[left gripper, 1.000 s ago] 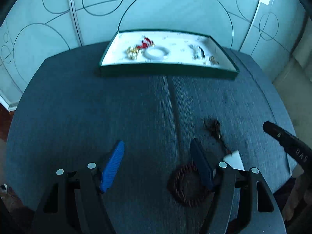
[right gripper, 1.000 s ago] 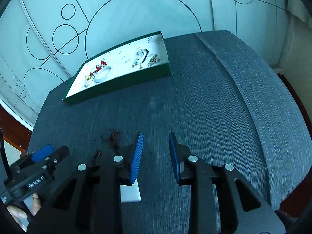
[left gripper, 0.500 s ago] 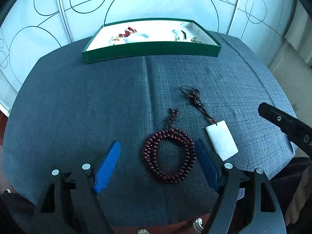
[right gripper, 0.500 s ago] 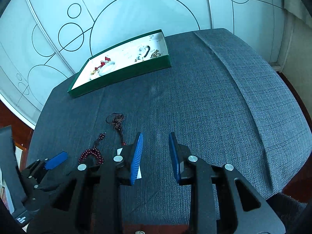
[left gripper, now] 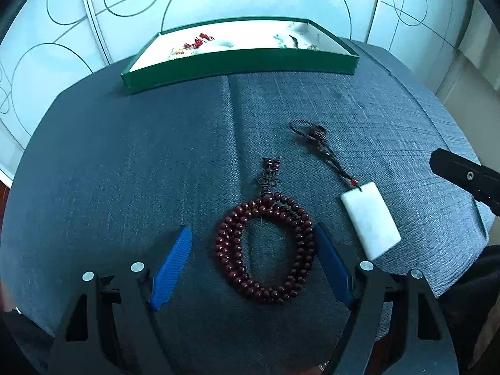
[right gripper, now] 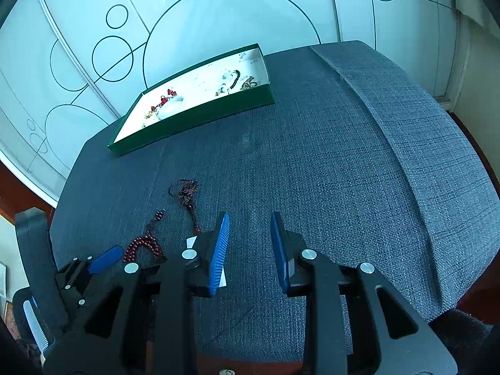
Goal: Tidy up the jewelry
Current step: 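Move the left tool to the red prayer-bead strand and grasp it, then hold the bead strand in the left tool while the right tool grasps the jade pendant cord, then carry the bead strand and jade pendant over the white box with both tools, then open both tools to release the bead strand and pendant into the box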
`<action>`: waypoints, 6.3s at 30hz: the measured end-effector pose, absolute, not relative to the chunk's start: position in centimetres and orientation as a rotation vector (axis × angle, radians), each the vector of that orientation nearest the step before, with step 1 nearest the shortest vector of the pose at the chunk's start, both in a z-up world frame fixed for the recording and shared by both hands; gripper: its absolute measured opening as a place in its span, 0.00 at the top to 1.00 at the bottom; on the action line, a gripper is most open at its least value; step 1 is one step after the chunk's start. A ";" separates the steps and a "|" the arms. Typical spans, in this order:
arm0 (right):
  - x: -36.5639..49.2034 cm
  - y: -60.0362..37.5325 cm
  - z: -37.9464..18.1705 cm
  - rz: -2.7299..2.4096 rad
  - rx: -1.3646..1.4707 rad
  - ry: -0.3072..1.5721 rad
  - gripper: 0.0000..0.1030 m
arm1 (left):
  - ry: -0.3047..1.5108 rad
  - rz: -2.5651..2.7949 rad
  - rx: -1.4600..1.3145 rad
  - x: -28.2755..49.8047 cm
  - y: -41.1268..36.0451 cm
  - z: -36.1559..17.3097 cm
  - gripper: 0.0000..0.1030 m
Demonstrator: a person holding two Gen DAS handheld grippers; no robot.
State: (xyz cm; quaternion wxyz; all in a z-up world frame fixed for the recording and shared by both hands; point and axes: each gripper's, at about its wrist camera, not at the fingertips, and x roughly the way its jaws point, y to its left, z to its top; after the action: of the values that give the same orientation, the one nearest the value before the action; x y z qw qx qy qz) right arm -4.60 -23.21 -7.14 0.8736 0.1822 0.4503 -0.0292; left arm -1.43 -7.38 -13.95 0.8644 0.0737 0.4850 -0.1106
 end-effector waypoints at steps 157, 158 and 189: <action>25.0 -21.6 -9.3 -0.028 0.332 0.876 0.79 | 0.862 -0.126 0.117 27.9 -8.8 -11.5 0.72; 25.1 -21.5 -9.4 -0.028 0.331 0.877 0.79 | 0.860 -0.125 0.120 27.9 -8.8 -11.6 0.70; 22.7 -22.9 -5.4 -0.044 0.292 0.822 0.64 | 0.829 -0.147 0.107 24.5 -6.7 -8.3 0.28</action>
State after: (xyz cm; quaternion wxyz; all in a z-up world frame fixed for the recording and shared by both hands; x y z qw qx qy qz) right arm 22.65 -22.85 -5.41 0.9062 0.1415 0.3979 -0.0213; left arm 24.54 -6.68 -8.25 0.9113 0.0518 0.4022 -0.0714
